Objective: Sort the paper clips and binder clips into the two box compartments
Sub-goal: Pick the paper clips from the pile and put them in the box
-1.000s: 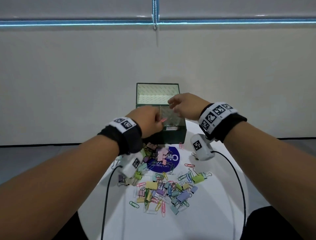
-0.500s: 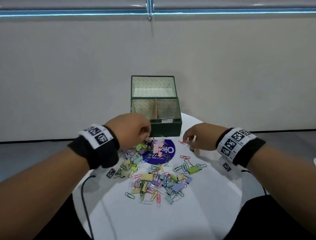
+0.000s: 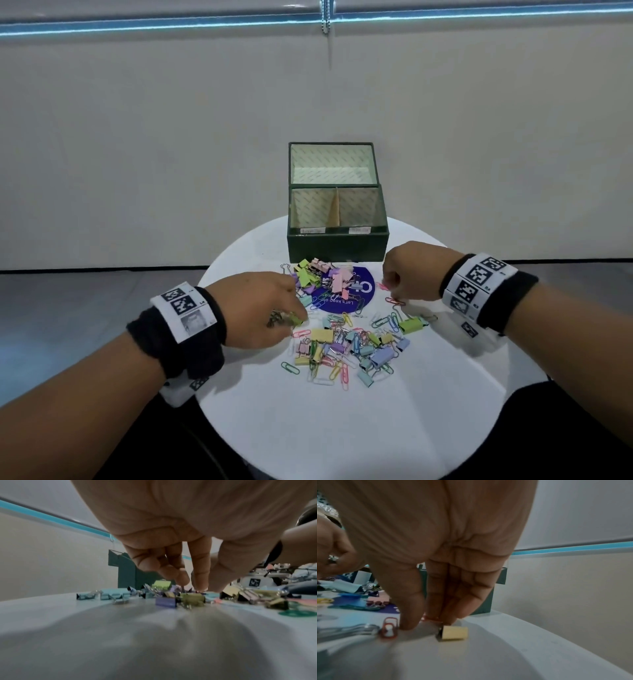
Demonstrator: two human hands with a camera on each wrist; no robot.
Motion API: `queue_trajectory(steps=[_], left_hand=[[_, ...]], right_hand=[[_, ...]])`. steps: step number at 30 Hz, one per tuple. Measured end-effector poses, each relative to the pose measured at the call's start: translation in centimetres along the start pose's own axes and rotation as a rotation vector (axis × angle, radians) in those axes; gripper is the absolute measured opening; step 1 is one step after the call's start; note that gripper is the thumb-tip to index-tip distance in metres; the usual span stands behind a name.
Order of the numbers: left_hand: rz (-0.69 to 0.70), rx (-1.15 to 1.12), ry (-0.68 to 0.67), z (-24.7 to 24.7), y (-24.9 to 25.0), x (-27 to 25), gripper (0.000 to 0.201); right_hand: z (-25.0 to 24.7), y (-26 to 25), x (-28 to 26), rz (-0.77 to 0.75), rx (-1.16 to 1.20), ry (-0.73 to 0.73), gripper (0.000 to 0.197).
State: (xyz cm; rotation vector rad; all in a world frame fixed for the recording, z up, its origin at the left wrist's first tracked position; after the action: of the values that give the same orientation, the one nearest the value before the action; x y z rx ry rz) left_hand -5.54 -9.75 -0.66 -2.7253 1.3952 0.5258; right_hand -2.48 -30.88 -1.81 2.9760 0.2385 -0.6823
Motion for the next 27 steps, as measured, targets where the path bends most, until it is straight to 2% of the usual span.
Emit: queue_trajectory(steps=[3,6,10,15,22,24,25,27], left_hand=[[-0.001,0.047,-0.043,0.4,0.6,0.9,0.032],[-0.04,0.049,-0.028,0.0,0.3,1.5,0.024],[-0.084,0.024,-0.015,-0.2,-0.1,1.4,0.021],[-0.039,0.035,0.008,-0.4,0.9,1.5,0.023],[-0.034,0.056,0.037,-0.3,1.7,2.2,0.01],[-0.049,0.059,0.03,-0.2,1.6,2.3,0.009],[-0.05,0.048,0.038,-0.3,1.5,2.2,0.008],[-0.048,0.013,0.059,-0.4,1.3,2.2,0.01]], right_hand=[[0.2,-0.7,-0.2,-0.03,-0.026,-0.001,0.009],[0.1,-1.2,-0.4,-0.081,0.033,0.005,0.015],[0.6,-1.5,-0.7,-0.101,0.052,-0.05,0.01],[0.6,-1.7,-0.8,-0.096,0.028,-0.046,0.014],[0.4,-2.4,-1.0,-0.091,-0.003,-0.032,0.019],[-0.9,-1.7,-1.6,-0.099,0.124,0.022,0.016],[-1.8,-1.0,-2.0,-0.116,0.274,0.072,0.015],[-3.0,1.1,-2.8,-0.166,0.813,0.169,0.014]])
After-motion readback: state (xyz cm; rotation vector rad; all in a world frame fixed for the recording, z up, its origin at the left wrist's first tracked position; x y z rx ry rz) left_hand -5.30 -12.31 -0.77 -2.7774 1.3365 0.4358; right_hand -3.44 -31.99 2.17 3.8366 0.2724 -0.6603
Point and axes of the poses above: each hand's wrist, its own x-axis towards the middle knuckle, its own z-axis out of the palm, y = z × x, the point moved 9 cm from there along x, towards the middle knuckle, and after that the axes turned 13 degrees about -y, right-handed, at the moved point
